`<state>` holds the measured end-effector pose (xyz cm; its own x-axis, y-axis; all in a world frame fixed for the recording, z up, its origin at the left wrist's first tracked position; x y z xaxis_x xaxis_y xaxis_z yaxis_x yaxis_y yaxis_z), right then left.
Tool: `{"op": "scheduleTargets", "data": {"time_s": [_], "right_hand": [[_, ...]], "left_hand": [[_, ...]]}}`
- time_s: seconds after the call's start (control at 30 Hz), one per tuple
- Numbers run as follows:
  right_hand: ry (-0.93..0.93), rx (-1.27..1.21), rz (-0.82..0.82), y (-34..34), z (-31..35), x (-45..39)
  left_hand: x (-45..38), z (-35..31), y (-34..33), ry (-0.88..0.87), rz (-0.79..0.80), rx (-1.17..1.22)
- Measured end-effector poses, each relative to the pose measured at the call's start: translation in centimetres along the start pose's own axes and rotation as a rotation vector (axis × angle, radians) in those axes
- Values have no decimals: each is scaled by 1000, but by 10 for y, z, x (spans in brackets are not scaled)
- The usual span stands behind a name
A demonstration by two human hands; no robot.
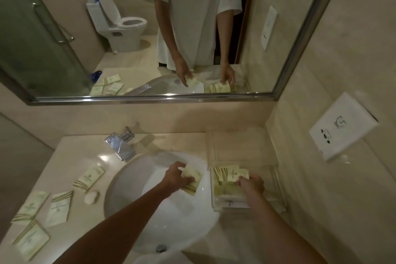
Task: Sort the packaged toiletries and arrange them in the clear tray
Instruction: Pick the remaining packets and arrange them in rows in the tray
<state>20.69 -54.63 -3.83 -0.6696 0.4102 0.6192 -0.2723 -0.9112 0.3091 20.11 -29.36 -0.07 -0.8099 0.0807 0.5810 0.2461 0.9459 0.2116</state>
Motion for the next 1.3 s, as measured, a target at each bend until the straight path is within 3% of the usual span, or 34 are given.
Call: {"op": "scheduleTargets", "data": {"time_s": [0.27,0.43,0.6,1.0,1.3], "right_hand": [[23,-29,50,-21,1,-12],[30,27,-5,-24,-2,-11],[151,235,-121,-6,0,-9],[121,222,-167,39,-2,-25],[116,198,-171,47,-4,-31]], "left_hand": [[-14,-11,-6,45,134,67],[-23,-14,-14,75,253,90],[-33,-24,-29,72,294,31],[-44,-39,-80,41,160,73],[-53,-37,-99,-63,57,-160]]}}
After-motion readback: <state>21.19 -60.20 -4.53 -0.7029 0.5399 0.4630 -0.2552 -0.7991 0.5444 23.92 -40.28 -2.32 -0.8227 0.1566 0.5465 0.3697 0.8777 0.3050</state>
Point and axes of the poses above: each hand's wrist, its own x-axis away from the middle knuckle, its own y-axis out of the back of the hand, z = x × y, the point moved 1 cm from there along -x, towards the middle knuckle, and after that the axes turned 8 degrees about z, right-handed, at the moved point
